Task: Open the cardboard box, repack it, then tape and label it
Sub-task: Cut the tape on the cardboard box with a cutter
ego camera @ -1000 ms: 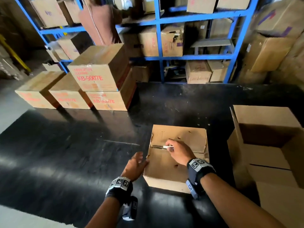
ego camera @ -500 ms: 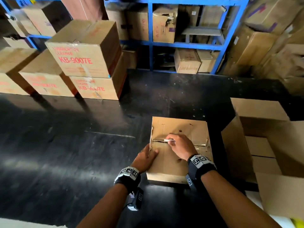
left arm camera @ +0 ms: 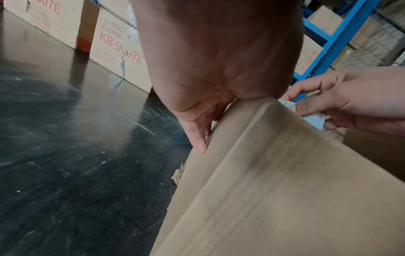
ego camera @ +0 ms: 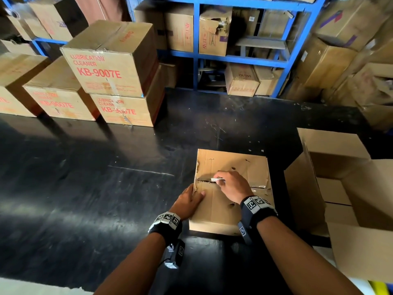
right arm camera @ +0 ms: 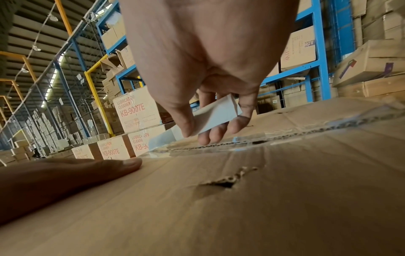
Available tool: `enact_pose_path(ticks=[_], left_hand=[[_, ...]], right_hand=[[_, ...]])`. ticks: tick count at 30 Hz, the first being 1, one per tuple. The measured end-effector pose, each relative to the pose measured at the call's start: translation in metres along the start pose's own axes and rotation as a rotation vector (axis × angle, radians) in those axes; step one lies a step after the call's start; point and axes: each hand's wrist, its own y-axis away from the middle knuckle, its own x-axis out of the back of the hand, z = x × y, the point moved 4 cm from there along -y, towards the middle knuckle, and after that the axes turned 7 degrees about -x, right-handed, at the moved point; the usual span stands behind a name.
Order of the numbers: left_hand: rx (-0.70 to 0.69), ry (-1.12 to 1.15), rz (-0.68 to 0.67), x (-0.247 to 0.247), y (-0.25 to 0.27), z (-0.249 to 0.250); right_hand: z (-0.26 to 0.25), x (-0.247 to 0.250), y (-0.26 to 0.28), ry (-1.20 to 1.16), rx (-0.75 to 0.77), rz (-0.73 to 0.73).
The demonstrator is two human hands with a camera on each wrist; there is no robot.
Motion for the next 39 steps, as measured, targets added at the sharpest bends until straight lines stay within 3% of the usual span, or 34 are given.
enact_pose_path(ticks=[13,21,26,28,31,34,39], left_hand=[[0.015,-0.021,0.021,0.0,0.0,-0.001],[0.079,-0.011,0.023,0.0,0.0,-0.007],[0.041,-0.049,0.015,0.0,-0.001,0.001],[0.001,-0.192,0.041,0.0,-0.001,0.009],[-0.196,-0.583,0.138,-0.002,-0.001,0.028],[-0.331,-0.842,0.091,-0.023,-0.003,0.04],[-0.307,-1.019,-0.004,-0.05,0.0,0.043]], right_hand=[[-0.005,0.0,0.009,0.143,0.021,0.042],[-0.002,0.019,0.011,0.236,0.046,0.038],[0.013,0.034,0.015,0.321,0.03,0.028],[0.022,0.04,0.019,0.327,0.015,0.018],[0.031,0.044,0.024,0.332,0.013,0.025],[0.036,0.047,0.025,0.344,0.006,0.037],[0.055,0.055,0.03,0.405,-0.017,0.027]])
